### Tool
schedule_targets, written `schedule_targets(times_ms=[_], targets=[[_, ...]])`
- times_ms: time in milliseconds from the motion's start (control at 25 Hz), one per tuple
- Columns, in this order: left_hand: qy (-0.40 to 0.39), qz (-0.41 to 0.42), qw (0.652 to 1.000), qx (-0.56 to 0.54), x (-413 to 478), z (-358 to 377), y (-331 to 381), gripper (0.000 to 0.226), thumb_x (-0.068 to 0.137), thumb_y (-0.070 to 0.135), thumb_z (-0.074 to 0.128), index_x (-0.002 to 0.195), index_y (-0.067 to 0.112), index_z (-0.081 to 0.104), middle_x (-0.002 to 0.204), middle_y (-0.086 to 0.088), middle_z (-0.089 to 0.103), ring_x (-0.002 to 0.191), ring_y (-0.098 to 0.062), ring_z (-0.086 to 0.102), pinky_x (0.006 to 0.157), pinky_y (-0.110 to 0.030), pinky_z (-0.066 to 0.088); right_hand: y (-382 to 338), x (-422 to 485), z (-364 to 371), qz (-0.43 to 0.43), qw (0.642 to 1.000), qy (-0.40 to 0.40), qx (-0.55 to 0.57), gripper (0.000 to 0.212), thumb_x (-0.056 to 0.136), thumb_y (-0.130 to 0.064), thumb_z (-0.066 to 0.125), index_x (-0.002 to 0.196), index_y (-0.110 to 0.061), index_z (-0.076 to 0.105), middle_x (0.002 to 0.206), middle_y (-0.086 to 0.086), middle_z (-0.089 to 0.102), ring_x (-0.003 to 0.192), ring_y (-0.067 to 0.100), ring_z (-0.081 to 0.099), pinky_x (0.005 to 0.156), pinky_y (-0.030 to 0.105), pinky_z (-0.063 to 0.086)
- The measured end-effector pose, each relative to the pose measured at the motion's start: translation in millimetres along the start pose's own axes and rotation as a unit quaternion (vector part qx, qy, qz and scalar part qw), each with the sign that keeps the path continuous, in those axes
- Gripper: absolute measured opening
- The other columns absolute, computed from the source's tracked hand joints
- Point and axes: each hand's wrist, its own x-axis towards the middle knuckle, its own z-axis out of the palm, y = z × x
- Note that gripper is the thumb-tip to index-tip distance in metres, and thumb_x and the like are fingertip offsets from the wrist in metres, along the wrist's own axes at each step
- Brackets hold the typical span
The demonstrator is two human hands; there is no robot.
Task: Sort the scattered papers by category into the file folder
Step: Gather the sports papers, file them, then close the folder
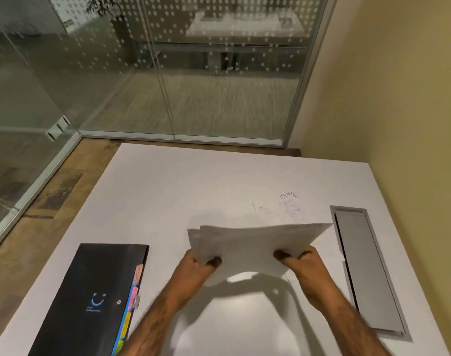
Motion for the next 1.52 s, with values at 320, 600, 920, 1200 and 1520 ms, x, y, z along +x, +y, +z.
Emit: schedule_targets(times_ms=[320,600,920,1200,1520], targets=[[0.064,-0.044,0.996,-0.041,-1,28,-44,0.029,0.078,0.024,0.082,0.104,0.028,0.071,0.1,0.015,0.079,0.098,-0.01,0.074,0.08,-0.023,0.056,46,6,-2,-0.006,0.997,-0.002,-0.076,0.044,0.086,0.014,0.058,0.109,-0.021,0.071,0.103,-0.002,0.078,0.099,0.016,0.073,0.08,0.024,0.056],[0.113,-0.047,0.992,-0.022,-1,48,-71,0.016,0.09,0.017,0.077,0.094,0.03,0.07,0.089,0.028,0.076,0.092,-0.002,0.073,0.078,-0.019,0.056,68,20,2,0.009,0.993,0.037,-0.112,0.026,0.09,0.002,0.061,0.105,-0.015,0.074,0.098,0.002,0.079,0.095,0.025,0.074,0.083,0.041,0.058],[0.153,-0.012,0.988,-0.036,11,34,-19,0.017,0.098,0.015,0.065,0.097,0.032,0.068,0.08,0.021,0.077,0.078,0.003,0.072,0.068,-0.016,0.05,66,88,-57,0.04,0.957,0.219,-0.185,0.018,0.095,-0.027,0.064,0.107,-0.014,0.07,0.102,0.003,0.073,0.093,0.021,0.07,0.068,0.022,0.05],[0.234,-0.082,0.966,-0.07,-7,-2,-36,0.035,0.094,0.023,0.069,0.128,0.02,0.058,0.117,-0.005,0.07,0.109,-0.032,0.066,0.095,-0.049,0.051,87,153,-126,0.148,0.808,0.196,-0.535,0.07,0.076,-0.053,0.077,0.126,-0.012,0.051,0.127,0.013,0.055,0.117,0.031,0.056,0.089,0.043,0.051],[0.252,-0.103,0.961,-0.048,-26,-4,-42,0.067,0.08,0.045,0.081,0.137,0.017,0.059,0.126,-0.007,0.07,0.113,-0.035,0.066,0.102,-0.058,0.049,103,153,-129,0.163,0.77,0.185,-0.588,0.081,0.076,-0.056,0.078,0.136,-0.012,0.043,0.138,0.015,0.047,0.123,0.03,0.049,0.095,0.046,0.049]])
